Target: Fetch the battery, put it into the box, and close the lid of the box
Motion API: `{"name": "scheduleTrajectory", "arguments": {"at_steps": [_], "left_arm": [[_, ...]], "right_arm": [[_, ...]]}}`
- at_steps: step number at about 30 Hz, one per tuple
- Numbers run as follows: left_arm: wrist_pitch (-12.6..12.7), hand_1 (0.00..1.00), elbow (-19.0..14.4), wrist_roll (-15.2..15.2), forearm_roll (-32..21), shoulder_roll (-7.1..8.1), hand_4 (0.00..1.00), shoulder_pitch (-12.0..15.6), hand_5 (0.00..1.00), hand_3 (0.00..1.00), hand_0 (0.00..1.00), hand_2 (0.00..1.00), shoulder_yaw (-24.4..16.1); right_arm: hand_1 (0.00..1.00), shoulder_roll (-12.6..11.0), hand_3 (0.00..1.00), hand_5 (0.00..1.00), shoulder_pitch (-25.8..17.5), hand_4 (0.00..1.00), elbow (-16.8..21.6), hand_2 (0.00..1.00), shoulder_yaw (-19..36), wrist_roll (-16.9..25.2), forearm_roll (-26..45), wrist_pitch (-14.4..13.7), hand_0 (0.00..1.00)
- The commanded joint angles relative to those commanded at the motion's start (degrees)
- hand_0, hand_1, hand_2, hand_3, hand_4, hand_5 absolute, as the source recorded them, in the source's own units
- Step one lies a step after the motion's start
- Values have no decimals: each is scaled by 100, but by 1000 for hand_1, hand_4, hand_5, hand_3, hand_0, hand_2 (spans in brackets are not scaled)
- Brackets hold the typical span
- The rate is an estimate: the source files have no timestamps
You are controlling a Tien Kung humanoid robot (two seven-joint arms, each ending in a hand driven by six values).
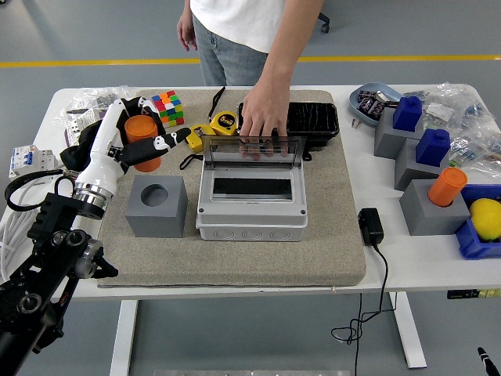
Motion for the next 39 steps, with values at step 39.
{"name": "scheduleTrajectory", "arguments": {"at_steps": [39], "left_arm": [[514, 2, -470, 1796, 4461, 504, 863, -219, 300, 2, 21, 16, 1173]], "right_arm": [[813, -172, 816, 998, 85, 998, 0, 775, 272, 16, -159, -1, 838]]}}
